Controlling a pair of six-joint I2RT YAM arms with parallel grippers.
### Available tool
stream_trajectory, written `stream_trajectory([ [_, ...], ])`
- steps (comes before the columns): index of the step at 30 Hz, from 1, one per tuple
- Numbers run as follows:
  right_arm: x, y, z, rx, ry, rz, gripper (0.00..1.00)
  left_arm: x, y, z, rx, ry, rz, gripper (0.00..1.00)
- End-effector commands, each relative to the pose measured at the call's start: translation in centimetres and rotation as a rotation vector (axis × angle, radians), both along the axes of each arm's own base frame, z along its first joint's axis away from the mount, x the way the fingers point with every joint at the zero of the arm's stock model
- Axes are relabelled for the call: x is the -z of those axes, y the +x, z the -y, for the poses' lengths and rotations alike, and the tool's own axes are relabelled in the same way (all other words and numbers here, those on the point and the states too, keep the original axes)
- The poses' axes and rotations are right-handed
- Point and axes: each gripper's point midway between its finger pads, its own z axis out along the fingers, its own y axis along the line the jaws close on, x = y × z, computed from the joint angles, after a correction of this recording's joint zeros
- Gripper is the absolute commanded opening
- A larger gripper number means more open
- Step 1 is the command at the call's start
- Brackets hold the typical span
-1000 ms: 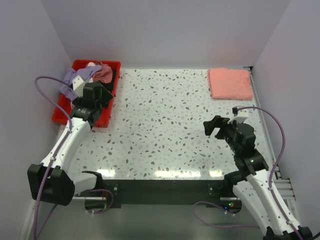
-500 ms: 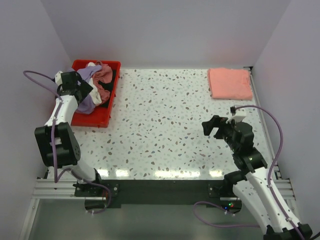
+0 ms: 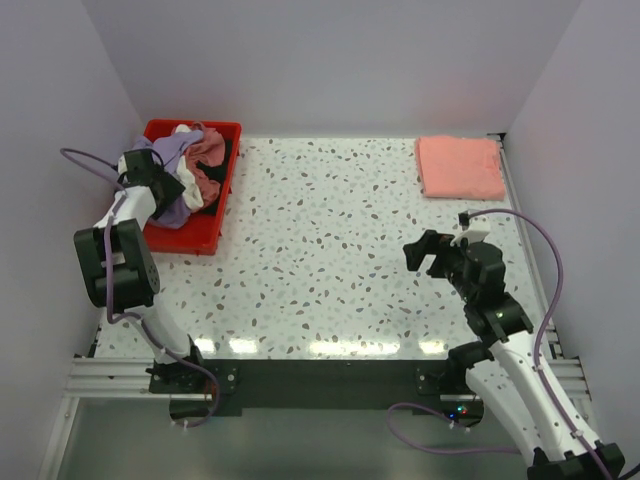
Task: Fold and stack the t-shirts
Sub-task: Grab the tshirt from the pile
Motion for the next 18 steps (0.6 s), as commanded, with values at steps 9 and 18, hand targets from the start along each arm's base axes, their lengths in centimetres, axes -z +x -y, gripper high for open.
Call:
stream_trajectory([
  [9, -0.31, 0.45, -0.23, -0.004, 0.009, 0.009, 0.99, -1.32, 0.70, -0.79, -0.007, 0.001, 0.070, 0.33],
  [18, -0.02, 0.39, -0.27, -0.008, 0.005, 0.000, 0.99, -1.48, 0.64, -0.86, -0.006, 0.003, 0.069, 0.00],
])
